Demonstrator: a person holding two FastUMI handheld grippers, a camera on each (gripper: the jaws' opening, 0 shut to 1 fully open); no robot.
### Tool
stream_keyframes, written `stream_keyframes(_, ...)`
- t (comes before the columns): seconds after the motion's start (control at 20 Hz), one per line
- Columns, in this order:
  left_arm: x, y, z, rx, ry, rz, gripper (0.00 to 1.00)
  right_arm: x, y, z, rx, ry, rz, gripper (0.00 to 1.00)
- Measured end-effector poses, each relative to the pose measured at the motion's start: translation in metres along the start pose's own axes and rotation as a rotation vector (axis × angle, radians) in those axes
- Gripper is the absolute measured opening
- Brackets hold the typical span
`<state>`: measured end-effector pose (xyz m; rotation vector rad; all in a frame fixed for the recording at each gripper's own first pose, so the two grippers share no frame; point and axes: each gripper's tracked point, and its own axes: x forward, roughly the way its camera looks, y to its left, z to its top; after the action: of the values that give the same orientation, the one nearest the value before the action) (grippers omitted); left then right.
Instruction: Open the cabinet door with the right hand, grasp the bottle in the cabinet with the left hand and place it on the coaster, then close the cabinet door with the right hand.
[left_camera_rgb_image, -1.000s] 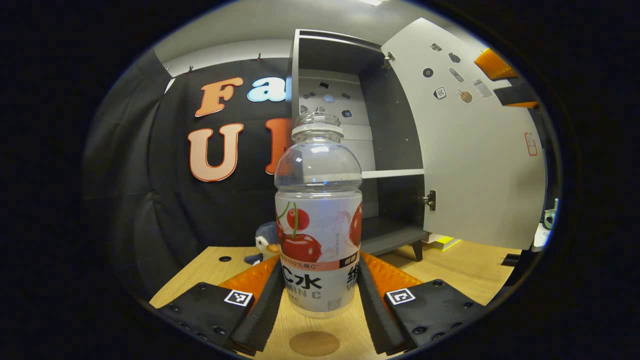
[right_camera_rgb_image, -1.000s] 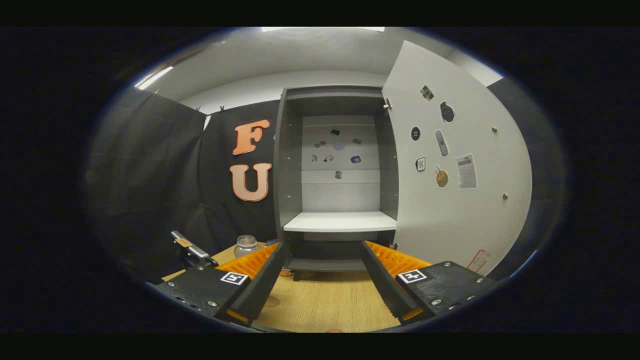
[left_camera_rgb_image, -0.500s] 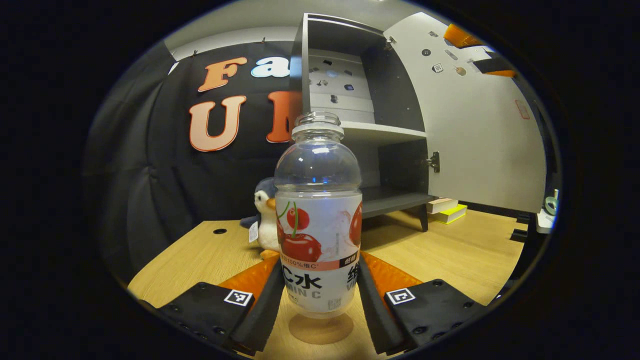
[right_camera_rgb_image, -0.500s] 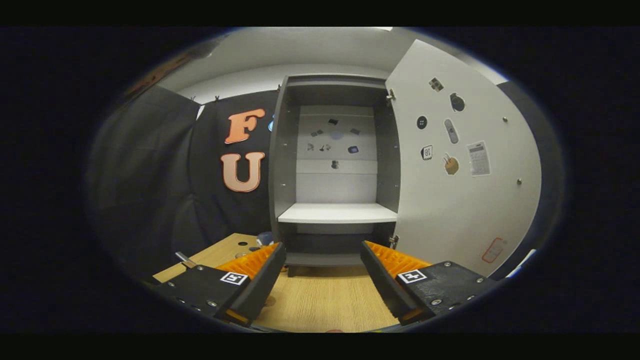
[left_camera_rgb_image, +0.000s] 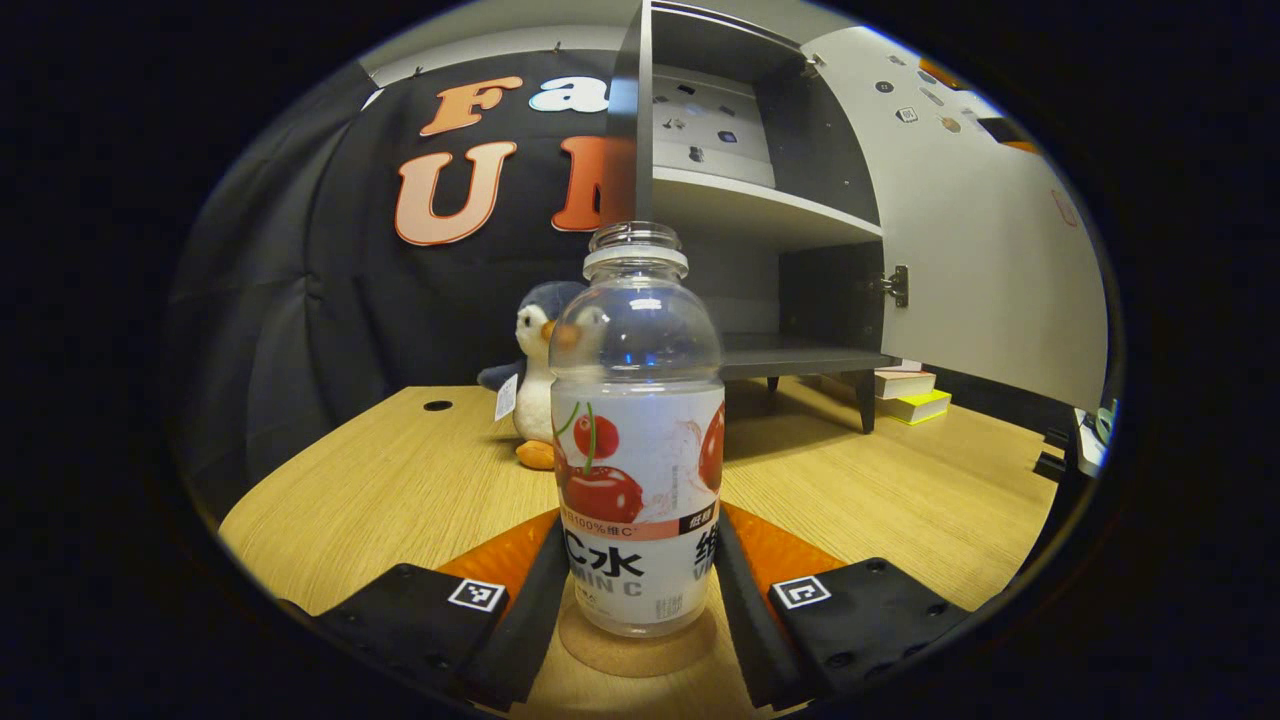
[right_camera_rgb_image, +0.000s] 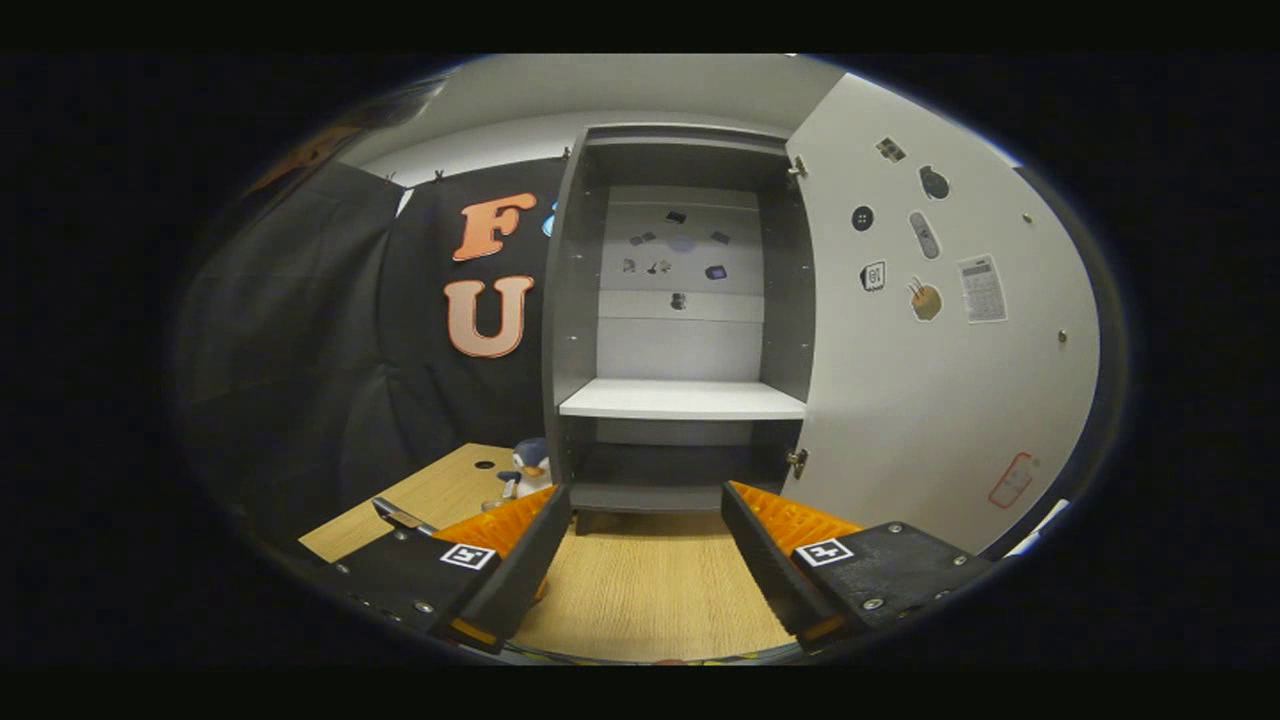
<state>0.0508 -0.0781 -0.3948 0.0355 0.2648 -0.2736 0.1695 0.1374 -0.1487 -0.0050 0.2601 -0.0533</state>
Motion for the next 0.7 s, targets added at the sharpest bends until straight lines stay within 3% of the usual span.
stream_keyframes(0.45, 0.012, 0.005, -0.015, 0.004, 0.103, 0.015, 0.82, 0.004, -0.009, 0.010, -0.028, -0.016, -0.016, 0.93)
stream_keyframes(0.7, 0.011, 0.000, -0.018, 0.065, 0.125, -0.003, 0.82, 0.013, -0.006, 0.003, -0.013, 0.009, -0.002, 0.93)
